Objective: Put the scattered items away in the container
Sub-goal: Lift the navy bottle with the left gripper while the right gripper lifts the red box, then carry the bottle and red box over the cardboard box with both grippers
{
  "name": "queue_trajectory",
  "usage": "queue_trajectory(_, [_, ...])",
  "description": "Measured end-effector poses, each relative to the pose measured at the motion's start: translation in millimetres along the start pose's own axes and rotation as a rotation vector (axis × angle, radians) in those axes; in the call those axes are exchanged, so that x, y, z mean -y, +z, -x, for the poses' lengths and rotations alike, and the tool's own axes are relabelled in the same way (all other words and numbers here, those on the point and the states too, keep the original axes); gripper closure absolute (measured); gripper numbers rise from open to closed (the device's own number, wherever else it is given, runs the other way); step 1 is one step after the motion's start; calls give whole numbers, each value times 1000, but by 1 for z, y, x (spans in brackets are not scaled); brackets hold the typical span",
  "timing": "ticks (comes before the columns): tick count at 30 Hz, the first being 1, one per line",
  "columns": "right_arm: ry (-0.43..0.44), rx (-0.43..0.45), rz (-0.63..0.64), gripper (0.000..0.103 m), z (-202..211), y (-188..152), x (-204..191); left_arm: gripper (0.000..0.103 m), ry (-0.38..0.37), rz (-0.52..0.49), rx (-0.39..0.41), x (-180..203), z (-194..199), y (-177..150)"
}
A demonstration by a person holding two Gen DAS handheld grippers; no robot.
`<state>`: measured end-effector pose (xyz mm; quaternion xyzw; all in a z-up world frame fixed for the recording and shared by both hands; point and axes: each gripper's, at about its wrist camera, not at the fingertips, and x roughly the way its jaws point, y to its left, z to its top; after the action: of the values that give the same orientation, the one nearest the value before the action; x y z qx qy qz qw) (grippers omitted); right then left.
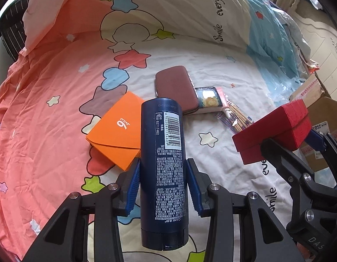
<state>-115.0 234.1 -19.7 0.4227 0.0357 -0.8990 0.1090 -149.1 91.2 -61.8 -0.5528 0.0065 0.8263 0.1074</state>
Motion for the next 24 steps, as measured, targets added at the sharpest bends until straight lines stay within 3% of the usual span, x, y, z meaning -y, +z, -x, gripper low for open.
queue_trajectory(24, [-98, 92, -37, 37, 114, -7, 44, 61, -53, -156, 61, 103, 74, -12])
